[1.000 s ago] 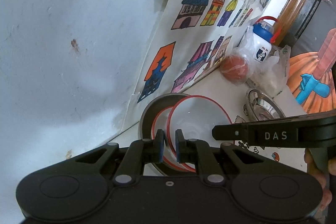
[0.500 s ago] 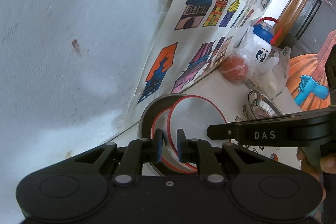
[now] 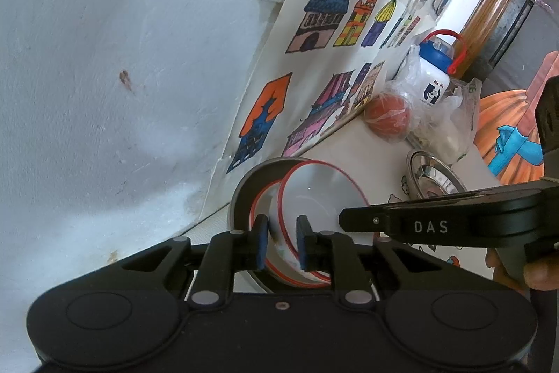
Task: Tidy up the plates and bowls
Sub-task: 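Lift the white bowl with both grippers and lower it into the steel bowl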
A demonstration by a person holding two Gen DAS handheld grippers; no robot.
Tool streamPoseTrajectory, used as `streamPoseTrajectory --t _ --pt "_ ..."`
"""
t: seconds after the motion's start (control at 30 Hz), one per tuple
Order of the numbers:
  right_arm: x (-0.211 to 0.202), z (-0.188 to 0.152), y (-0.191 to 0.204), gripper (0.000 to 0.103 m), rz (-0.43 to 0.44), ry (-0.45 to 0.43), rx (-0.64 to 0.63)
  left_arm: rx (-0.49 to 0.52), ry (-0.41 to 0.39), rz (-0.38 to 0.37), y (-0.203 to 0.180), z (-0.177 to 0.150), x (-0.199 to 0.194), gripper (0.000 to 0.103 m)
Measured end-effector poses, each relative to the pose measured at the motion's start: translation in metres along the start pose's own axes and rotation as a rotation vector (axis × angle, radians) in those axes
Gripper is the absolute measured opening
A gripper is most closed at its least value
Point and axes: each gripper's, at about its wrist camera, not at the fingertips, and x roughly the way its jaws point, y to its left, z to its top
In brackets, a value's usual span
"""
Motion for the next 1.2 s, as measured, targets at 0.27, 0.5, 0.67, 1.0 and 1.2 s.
streamPoseTrajectory --t 0.27,0.5,0.67,1.0,1.2 --pt "0.0 0.0 0.0 0.013 0.009 -0.004 0.006 -0.013 -0.013 0.012 0.003 0.0 -0.003 0.035" --pt "0.0 -0.002 -0.002 0.016 0.008 -0.015 0.022 -0.021 -0.018 0.005 0.004 -0.001 -0.004 0.037" --pt "-0.001 -0.002 -0.002 0.018 0.008 -0.022 0.029 -0.021 -0.027 -0.003 0.006 -0.003 -0.007 0.039" --pt "-0.004 -0.001 -0.003 0.025 0.017 -0.029 0.037 0.018 -0.117 -0.007 0.009 -0.017 -0.013 0.038" --pt "-0.006 -0.001 0.0 0.03 0.018 -0.037 0.032 0.039 -0.143 0.008 0.009 -0.017 -0.018 0.041"
